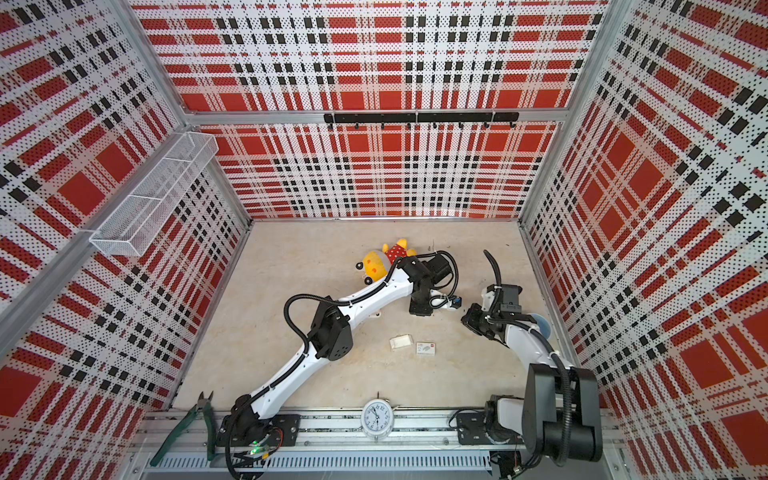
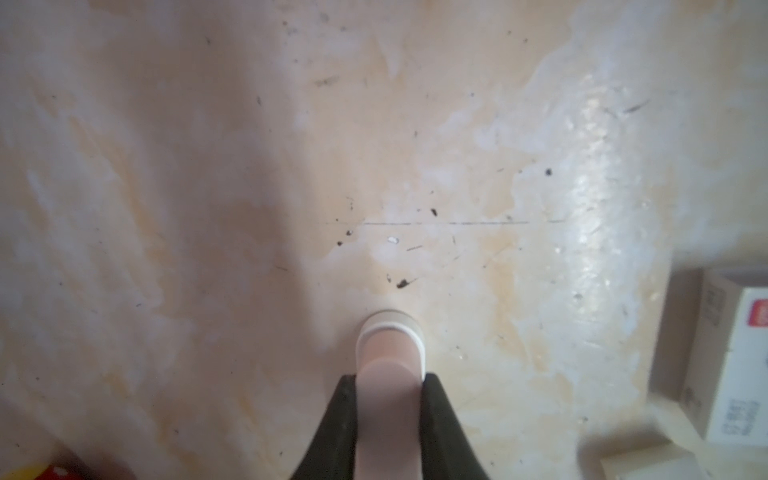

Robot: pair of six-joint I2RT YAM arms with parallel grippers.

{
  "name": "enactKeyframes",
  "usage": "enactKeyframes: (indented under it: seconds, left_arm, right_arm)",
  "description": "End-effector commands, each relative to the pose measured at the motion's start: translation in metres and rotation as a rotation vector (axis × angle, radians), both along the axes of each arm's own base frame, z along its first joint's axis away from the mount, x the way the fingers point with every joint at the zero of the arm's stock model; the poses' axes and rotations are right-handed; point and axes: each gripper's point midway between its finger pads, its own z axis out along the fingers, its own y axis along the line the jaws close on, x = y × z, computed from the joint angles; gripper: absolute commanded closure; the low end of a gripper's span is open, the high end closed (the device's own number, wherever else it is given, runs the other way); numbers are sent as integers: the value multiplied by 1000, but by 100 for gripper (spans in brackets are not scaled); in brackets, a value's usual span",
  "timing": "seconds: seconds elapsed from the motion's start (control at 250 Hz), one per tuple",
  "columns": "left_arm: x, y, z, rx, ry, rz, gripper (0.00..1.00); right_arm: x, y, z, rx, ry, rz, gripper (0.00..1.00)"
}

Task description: Load the staples into the stapler

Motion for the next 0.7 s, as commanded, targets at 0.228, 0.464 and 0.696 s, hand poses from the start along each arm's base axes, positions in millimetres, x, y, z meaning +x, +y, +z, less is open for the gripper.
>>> enactKeyframes:
  seconds: [0.228, 0.464, 0.696]
  left_arm:
    - [-109, 95, -75, 456, 438, 0, 94]
    - [-98, 84, -45, 383, 391, 4, 93]
    - [-91, 81, -24, 338, 365, 11, 93]
  right_arm:
    - [1, -2, 1, -8, -13, -9, 90]
    - [4, -2, 6, -9, -24, -7, 90]
    - [6, -2, 8, -10, -27, -5, 90]
